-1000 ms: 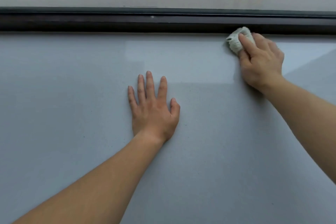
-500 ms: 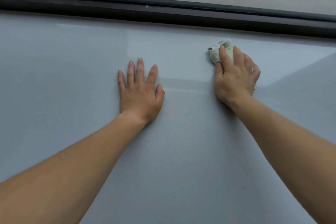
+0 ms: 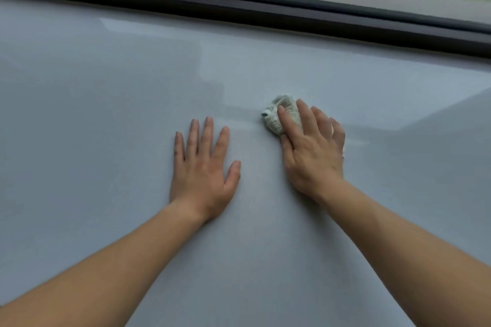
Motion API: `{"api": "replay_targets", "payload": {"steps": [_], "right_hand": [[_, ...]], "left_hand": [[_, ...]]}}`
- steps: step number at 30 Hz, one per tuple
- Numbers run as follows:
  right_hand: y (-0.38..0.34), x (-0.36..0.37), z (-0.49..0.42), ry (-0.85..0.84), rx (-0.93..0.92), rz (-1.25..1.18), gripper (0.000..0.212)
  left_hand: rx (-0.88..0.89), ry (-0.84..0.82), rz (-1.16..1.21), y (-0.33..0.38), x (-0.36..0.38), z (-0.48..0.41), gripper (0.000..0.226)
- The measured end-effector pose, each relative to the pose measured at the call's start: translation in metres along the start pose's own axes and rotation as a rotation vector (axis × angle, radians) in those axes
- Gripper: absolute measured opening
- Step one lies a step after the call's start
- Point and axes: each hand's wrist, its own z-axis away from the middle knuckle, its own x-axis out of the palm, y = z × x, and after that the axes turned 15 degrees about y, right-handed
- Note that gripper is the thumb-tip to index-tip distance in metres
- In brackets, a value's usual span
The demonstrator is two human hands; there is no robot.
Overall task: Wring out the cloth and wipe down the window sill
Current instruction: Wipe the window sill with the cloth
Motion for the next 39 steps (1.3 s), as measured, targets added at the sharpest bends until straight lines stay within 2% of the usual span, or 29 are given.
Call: {"api": "replay_targets", "payload": {"steps": [2, 3, 6, 8, 9, 11, 13, 15, 18, 21, 24, 28, 31, 33, 34, 37, 39], "right_hand": [[0.021, -0.005, -0.004, -0.026, -0.101, -0.019, 0.049], [0.032, -0.006, -0.012, -0.031, -0.092, -0.013, 0.049], [0.043, -0.005, -0.031, -0.021, 0.162, -0.003, 0.049], [0.023, -0.004, -0.022, 0.002, 0.26, 0.006, 0.051], [0.011, -0.004, -0.011, 0.005, 0.243, 0.011, 0.052], [-0.006, -0.006, 0.018, 0.01, 0.094, 0.001, 0.052], [-0.003, -0.008, 0.034, -0.003, -0.062, -0.027, 0.051], [0.014, -0.009, 0.026, -0.025, -0.126, -0.039, 0.051], [0.033, -0.009, 0.001, -0.015, 0.054, -0.011, 0.051], [0.01, -0.007, 0.009, 0.018, 0.224, 0.002, 0.051], [-0.02, -0.011, 0.05, 0.024, 0.087, -0.007, 0.051], [-0.001, -0.016, 0.061, -0.026, -0.087, -0.027, 0.052], [0.013, -0.017, 0.045, -0.004, 0.122, -0.016, 0.05], [-0.001, -0.015, 0.05, 0.035, 0.268, -0.009, 0.049], [-0.013, -0.016, 0.06, 0.047, 0.283, -0.005, 0.049], [-0.036, -0.022, 0.105, 0.053, 0.119, -0.029, 0.051], [-0.026, -0.027, 0.116, 0.006, 0.031, -0.05, 0.051]], "left_hand": [[-0.002, -0.005, -0.01, 0.001, 0.0, 0.0, 0.074], [-0.003, -0.008, -0.017, 0.001, 0.0, 0.0, 0.073], [-0.011, -0.01, -0.02, 0.002, 0.001, 0.001, 0.073], [-0.015, -0.003, -0.019, 0.002, 0.001, 0.001, 0.073], [-0.015, -0.001, -0.019, 0.002, 0.001, 0.001, 0.073], [-0.017, 0.001, -0.016, 0.002, 0.001, 0.001, 0.073], [-0.019, 0.006, -0.014, 0.002, 0.001, 0.0, 0.073], [-0.018, 0.005, -0.014, 0.002, 0.002, 0.001, 0.073], [-0.018, 0.002, -0.011, 0.001, 0.002, 0.001, 0.073], [-0.018, 0.002, -0.003, 0.0, 0.003, 0.001, 0.073], [-0.014, 0.007, 0.017, 0.0, 0.002, 0.0, 0.073], [0.001, -0.011, -0.004, -0.002, 0.003, 0.001, 0.073], [0.008, -0.02, -0.013, -0.002, 0.004, 0.001, 0.073], [0.006, -0.022, -0.012, -0.002, 0.005, 0.001, 0.072], [0.006, -0.025, -0.008, -0.002, 0.005, 0.001, 0.072], [0.01, -0.021, -0.01, -0.002, 0.006, 0.001, 0.071], [0.013, -0.031, -0.005, -0.003, 0.005, 0.0, 0.071]]}}
